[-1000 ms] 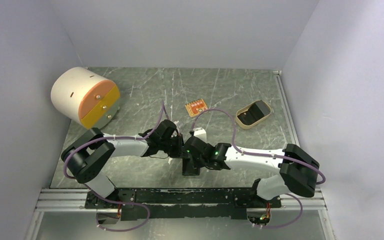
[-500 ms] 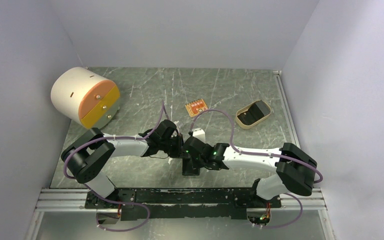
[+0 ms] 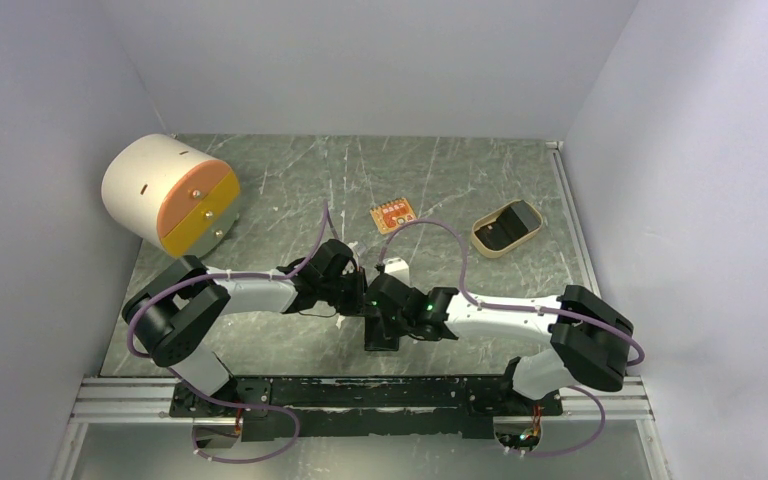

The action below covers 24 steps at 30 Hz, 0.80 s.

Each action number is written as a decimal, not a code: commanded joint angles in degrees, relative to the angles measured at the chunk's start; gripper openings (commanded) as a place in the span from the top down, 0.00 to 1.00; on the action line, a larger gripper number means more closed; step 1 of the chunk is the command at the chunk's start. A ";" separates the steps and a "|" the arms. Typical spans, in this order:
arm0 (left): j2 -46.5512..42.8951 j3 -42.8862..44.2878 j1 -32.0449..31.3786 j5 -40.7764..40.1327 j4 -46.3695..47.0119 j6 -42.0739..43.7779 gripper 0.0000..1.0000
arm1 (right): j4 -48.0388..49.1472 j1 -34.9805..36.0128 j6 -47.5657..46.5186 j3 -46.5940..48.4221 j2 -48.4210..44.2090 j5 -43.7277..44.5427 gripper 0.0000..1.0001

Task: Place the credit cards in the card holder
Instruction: Close the card holder at the center of the board.

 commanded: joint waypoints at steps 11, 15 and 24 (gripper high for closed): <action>0.59 -0.84 -0.35 0.46 -2.24 0.69 0.84 | 8.48 -4.47 -1.00 -6.87 1.04 -7.38 1.00; 0.07 -0.71 -0.35 0.24 -2.47 0.47 0.84 | 7.77 -4.47 -1.56 -5.29 -0.87 -8.29 0.93; -9.86 9.37 -0.27 -4.82 -15.60 2.84 0.60 | -1.40 -4.72 -4.28 2.43 -15.37 -2.78 0.44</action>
